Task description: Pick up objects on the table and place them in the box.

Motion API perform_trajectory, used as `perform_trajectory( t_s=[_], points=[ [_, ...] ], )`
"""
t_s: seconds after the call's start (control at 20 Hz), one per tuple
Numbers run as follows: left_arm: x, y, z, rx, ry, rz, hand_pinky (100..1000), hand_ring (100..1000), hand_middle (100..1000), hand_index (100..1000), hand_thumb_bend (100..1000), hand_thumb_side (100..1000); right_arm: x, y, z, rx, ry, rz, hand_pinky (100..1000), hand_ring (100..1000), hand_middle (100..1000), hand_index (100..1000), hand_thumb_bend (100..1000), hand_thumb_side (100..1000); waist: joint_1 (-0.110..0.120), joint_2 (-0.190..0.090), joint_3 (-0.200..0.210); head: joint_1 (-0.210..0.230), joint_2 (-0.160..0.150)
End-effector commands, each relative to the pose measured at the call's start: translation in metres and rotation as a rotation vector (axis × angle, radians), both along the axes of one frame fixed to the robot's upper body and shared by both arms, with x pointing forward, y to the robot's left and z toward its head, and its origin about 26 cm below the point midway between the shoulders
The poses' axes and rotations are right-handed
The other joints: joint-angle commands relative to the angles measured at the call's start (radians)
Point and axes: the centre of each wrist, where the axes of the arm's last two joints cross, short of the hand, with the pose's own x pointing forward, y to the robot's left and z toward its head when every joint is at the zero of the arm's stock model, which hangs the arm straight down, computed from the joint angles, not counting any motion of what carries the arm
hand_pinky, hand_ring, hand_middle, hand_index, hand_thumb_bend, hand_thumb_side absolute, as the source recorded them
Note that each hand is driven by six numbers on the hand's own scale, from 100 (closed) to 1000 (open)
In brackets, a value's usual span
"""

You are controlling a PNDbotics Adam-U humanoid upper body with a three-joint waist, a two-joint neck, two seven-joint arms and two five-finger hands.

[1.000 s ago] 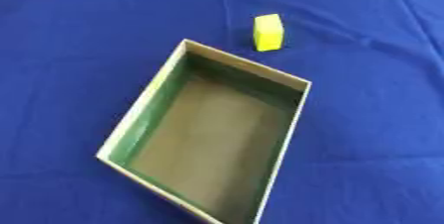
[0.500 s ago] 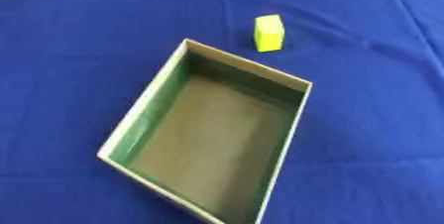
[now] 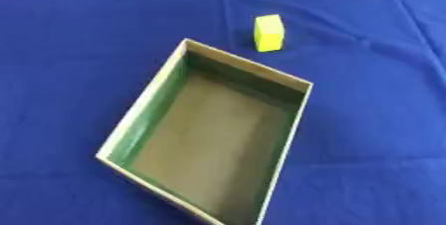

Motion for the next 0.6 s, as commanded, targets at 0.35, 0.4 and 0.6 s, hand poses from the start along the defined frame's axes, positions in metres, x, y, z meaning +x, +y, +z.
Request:
perform_trajectory(
  t_s=[0.35, 0.4, 0.6],
  points=[
    [-0.004, 0.0, 0.013, 0.038, -0.036, -0.005, 573, 714, 716, 760, 100, 1000, 0.035, -0.009, 0.009, -0.06, 0.082, -0.108, 770, 827, 772, 896, 163, 1000, 0.005, -0.01, 0.004, -0.008, -0.012],
    [-0.004, 0.0, 0.013, 0.038, -0.037, -0.006, 573, 714, 716, 760, 100, 1000, 0.039, -0.011, 0.009, -0.069, 0.094, -0.119, 772, 831, 778, 899, 164, 1000, 0.005, -0.009, 0.003, -0.009, -0.012],
    [-0.004, 0.0, 0.014, 0.038, -0.037, -0.009, 573, 714, 716, 761, 100, 1000, 0.053, -0.022, 0.007, -0.107, 0.142, -0.161, 776, 839, 795, 908, 171, 1000, 0.007, -0.007, 0.003, -0.009, -0.015]
  ],
)
